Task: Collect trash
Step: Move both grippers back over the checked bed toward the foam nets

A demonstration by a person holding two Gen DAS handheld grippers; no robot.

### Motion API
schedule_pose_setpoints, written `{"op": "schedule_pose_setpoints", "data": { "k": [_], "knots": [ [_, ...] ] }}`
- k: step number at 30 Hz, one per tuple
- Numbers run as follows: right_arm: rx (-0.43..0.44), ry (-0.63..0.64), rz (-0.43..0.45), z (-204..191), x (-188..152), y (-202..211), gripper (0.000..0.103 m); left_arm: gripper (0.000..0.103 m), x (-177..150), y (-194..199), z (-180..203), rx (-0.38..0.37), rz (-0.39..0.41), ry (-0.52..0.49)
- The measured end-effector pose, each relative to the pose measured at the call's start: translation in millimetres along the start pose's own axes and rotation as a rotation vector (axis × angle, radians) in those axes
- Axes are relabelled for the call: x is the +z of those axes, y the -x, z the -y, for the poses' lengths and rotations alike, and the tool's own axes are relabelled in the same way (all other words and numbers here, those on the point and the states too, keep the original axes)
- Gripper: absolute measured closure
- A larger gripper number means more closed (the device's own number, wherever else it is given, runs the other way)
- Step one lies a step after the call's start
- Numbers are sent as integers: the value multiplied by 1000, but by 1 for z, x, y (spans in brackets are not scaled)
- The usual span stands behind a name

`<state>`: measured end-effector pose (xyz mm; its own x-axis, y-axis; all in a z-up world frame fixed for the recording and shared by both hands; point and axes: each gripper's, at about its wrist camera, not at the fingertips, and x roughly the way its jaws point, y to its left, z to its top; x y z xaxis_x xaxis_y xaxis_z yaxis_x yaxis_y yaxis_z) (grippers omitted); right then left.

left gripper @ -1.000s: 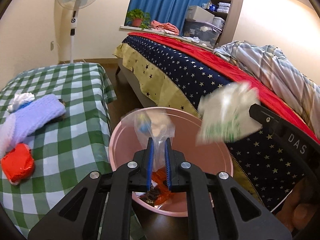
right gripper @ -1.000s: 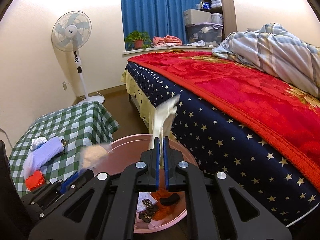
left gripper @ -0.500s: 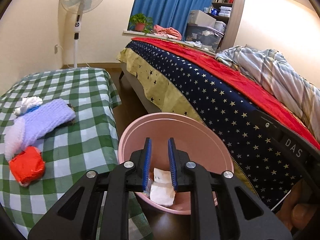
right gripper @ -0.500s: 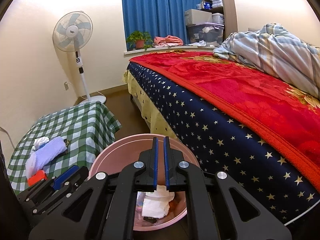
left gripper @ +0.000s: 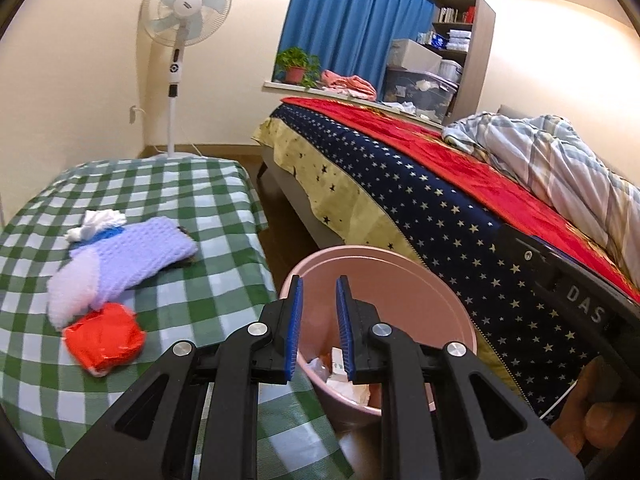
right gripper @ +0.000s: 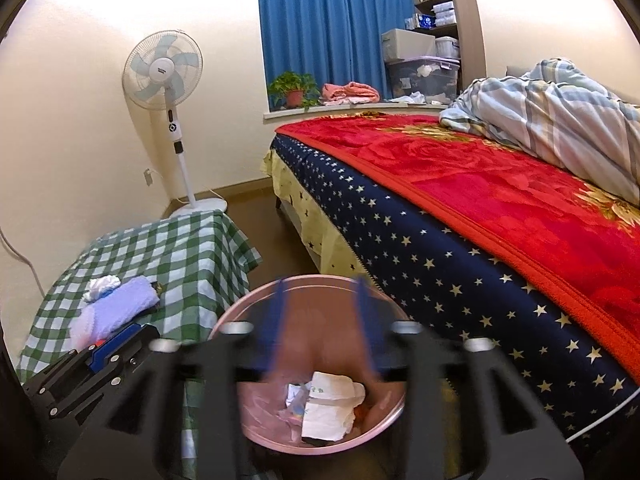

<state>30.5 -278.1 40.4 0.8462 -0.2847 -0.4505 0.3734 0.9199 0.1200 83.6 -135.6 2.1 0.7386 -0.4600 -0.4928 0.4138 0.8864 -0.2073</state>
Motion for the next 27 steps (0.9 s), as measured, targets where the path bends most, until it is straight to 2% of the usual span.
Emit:
{"op": "schedule_pose_setpoints", "data": {
  "k": [2, 5, 16, 19, 24, 27],
  "knots": [
    [10, 4, 2, -5, 0, 2, 40, 86, 1, 6, -6, 13, 11, 6],
    [30, 11, 1, -15, -1, 4, 35, 86, 1, 13, -13, 37, 28, 10],
    [150, 44, -10, -58, -4, 5, 35, 86, -2, 35, -59, 148, 66, 59],
    [185, 39, -19, -67, -5, 2, 44, 86, -5, 40, -73, 183, 68, 76],
    [253, 34, -44, -85, -10, -7, 66, 86, -9, 46, -96, 239, 69, 106],
    [281, 34, -54, -96, -13, -12, 70, 86, -12, 47, -109, 276, 64, 121]
  ]
}}
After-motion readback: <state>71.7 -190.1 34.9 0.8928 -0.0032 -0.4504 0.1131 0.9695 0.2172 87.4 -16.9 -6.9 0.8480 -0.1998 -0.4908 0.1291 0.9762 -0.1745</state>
